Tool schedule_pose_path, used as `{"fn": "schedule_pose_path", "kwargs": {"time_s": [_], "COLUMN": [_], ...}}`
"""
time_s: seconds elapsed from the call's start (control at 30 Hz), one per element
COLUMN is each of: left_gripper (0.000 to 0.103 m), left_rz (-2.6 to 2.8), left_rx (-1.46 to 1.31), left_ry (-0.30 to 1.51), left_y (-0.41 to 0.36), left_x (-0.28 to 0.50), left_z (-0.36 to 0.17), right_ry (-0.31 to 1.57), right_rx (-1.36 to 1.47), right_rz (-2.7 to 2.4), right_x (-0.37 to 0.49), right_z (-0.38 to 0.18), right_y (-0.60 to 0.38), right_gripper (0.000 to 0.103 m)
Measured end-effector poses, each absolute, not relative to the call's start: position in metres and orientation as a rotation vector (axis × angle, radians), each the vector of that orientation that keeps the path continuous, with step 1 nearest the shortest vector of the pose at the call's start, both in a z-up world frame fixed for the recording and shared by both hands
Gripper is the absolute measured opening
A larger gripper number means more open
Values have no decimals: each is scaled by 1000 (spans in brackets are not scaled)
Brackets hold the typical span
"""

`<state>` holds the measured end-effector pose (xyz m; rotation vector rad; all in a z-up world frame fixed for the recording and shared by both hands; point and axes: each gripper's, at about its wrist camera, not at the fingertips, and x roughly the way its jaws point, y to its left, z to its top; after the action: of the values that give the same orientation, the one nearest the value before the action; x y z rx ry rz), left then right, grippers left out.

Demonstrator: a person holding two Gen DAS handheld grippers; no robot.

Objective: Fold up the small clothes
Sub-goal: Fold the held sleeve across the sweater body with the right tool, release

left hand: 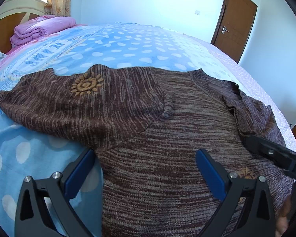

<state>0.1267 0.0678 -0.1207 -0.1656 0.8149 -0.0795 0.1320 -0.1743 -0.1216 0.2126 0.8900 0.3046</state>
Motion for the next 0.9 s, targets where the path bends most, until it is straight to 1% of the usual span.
{"fn": "schedule_pose_path", "kwargs": {"time_s": [0.07,0.13,0.27,0.33,0.37,0.4,0.43,0.47,0.5,0.6,0.67,0.77,0.9], "left_gripper": [103,103,103,103,103,103,103,103,103,103,103,103,103], "left_rz": [-79,-79,-79,-79,-80,-80,-81,-82,-84,-89,-90,-90,-90], "left_rx": [-166,-165,-165,-165,-166,-166,-167,-168,-171,-177,-178,-178,-177], "left_ry": [815,815,815,815,815,815,814,812,811,807,806,807,806], "left_y": [68,68,68,68,68,68,68,68,68,68,69,69,70], "left_x": [127,127,127,127,127,126,126,126,126,127,126,127,126], "left_z": [-121,-121,-121,-121,-121,-121,-121,-121,-121,-120,-120,-120,-121], "right_ry": [813,768,790,832,860,888,926,943,916,896,889,828,722], "right_rx": [251,278,301,244,213,191,171,154,128,56,22,86,146], "right_rz": [273,190,135,141,148,149,147,136,118,166,236,237,71], "right_x": [126,130,165,184,193,199,205,208,207,205,204,199,188], "right_z": [-108,-96,-97,-107,-114,-120,-129,-135,-135,-133,-130,-113,-92], "right_y": [-190,-206,-210,-192,-181,-175,-168,-160,-154,-134,-128,-145,-209], "right_gripper": [68,65,57,41,36,27,23,23,23,28,29,29,29]}}
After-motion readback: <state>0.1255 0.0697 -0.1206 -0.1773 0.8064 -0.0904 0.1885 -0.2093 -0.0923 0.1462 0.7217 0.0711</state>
